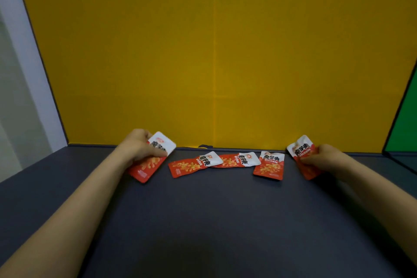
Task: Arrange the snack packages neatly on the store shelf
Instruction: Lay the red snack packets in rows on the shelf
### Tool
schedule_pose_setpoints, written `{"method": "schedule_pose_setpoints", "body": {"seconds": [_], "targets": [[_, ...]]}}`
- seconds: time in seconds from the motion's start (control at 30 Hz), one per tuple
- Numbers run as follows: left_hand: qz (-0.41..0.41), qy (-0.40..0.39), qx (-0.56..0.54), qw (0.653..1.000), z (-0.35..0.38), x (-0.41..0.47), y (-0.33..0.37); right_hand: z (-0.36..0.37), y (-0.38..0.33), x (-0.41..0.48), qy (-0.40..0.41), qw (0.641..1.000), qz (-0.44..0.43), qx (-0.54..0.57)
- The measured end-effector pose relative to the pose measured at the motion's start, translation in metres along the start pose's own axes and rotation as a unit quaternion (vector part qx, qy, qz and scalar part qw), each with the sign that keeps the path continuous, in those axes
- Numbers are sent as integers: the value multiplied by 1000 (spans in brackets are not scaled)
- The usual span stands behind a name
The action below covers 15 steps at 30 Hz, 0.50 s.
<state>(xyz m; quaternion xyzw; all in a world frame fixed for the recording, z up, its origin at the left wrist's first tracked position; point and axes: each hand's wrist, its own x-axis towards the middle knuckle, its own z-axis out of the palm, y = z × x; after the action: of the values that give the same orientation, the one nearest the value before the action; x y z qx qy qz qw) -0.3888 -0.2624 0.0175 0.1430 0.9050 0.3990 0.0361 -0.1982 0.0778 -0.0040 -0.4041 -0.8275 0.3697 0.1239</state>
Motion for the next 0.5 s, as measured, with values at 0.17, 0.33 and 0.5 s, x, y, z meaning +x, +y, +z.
{"method": "schedule_pose_setpoints", "body": {"seconds": [0.17,0.33,0.5], "targets": [[40,-92,-161,982,23,-5,23,-5,12,-10,-6,998,-15,66],[135,-136,13,981,66,-1,30,-5,13,-19,-25,996,-25,83],[169,-97,140,971,81,0,20,0,8,-27,-26,992,-40,120]]}}
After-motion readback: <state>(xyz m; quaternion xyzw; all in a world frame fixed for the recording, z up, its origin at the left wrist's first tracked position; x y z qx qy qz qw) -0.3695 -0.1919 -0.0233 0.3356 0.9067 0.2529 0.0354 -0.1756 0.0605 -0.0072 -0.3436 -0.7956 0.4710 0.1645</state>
